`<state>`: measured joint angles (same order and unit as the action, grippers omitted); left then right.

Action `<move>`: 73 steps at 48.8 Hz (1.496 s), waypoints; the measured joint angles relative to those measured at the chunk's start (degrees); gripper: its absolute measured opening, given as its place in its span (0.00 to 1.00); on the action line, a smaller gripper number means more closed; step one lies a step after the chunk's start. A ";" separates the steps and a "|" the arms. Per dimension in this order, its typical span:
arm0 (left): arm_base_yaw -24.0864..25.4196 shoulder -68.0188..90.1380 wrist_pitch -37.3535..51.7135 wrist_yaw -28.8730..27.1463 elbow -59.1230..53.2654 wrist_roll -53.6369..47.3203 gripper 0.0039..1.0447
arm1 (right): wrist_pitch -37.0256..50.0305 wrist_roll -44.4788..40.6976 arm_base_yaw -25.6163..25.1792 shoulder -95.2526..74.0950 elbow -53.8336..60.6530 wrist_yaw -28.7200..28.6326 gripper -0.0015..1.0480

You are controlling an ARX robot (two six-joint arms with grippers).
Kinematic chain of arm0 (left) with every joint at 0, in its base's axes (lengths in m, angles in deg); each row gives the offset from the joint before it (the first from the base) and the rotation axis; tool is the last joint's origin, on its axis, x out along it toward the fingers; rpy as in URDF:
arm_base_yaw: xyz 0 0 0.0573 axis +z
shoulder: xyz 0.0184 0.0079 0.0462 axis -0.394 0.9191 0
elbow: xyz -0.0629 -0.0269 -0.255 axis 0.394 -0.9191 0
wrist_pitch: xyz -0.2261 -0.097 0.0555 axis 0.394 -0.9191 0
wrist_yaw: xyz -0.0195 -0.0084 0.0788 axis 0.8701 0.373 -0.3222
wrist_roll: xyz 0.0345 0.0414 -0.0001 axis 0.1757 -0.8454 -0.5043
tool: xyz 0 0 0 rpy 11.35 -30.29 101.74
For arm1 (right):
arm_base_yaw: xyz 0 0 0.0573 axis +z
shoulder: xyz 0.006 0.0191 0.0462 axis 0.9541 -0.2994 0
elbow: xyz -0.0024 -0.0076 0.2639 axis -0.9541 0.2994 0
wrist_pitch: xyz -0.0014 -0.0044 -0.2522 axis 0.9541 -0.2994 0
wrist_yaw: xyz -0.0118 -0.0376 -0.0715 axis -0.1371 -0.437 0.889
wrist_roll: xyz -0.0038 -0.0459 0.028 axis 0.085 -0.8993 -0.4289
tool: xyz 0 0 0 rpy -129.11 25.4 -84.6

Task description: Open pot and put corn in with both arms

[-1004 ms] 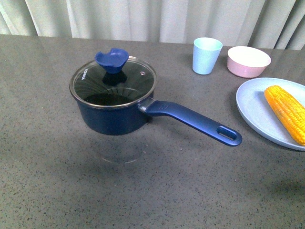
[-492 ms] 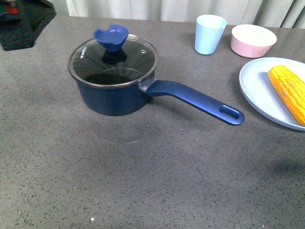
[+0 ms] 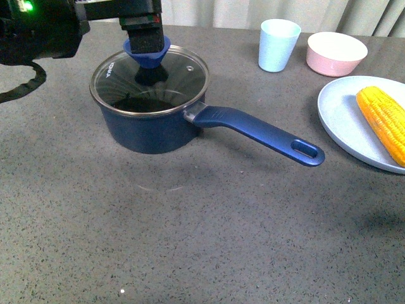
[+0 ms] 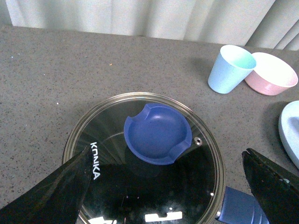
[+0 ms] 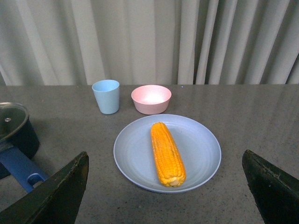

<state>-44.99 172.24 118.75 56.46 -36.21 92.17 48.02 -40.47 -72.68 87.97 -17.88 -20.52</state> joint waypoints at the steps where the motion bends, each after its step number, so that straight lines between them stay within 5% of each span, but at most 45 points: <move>1: -0.15 0.81 -0.02 -0.04 0.59 -0.02 0.92 | 0.00 0.00 0.00 0.00 0.00 0.00 0.91; 65: -1.68 19.19 -1.92 -7.30 16.57 -2.91 0.91 | 0.00 0.00 0.00 0.00 0.00 0.00 0.91; 73: -2.05 19.93 -2.47 -8.00 16.90 -3.04 0.61 | 0.00 0.00 0.00 0.00 0.00 0.00 0.91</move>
<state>-47.04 192.17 116.28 48.46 -19.32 89.13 48.02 -40.47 -72.68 87.97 -17.88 -20.52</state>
